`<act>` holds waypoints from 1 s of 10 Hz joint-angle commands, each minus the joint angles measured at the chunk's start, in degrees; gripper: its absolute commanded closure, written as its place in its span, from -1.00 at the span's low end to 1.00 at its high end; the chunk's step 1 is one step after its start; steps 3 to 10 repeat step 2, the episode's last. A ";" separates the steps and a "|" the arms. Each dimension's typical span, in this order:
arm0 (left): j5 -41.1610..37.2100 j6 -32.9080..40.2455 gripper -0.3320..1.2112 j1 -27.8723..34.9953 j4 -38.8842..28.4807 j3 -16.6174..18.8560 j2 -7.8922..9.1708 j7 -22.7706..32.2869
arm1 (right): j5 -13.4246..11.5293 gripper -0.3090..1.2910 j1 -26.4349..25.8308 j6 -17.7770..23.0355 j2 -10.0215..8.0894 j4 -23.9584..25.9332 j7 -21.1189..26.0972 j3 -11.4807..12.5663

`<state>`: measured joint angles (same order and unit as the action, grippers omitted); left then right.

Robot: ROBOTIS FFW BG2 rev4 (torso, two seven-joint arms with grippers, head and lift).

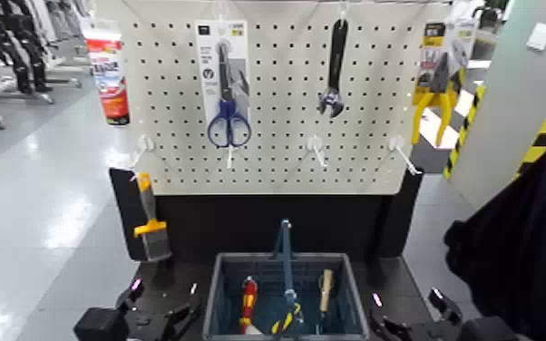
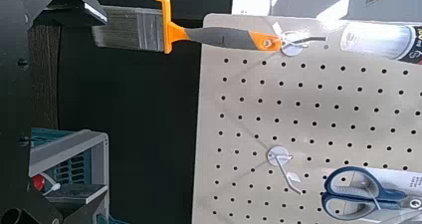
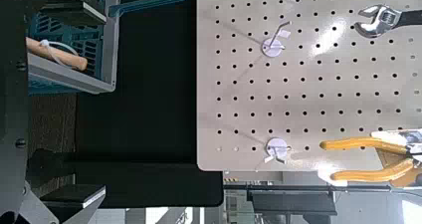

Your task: Put the yellow roller into the crate.

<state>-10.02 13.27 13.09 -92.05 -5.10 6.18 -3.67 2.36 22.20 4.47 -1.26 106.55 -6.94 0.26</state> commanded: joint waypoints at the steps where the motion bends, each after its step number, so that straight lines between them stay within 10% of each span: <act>1: 0.00 0.00 -0.42 0.18 -0.15 0.09 -0.02 0.07 | -0.43 -0.48 0.56 1.68 0.20 -0.11 0.44 0.18; 10: 0.00 0.00 -0.42 0.18 -0.15 0.09 -0.02 0.07 | -0.52 -0.48 0.56 1.68 0.29 -0.11 0.61 0.18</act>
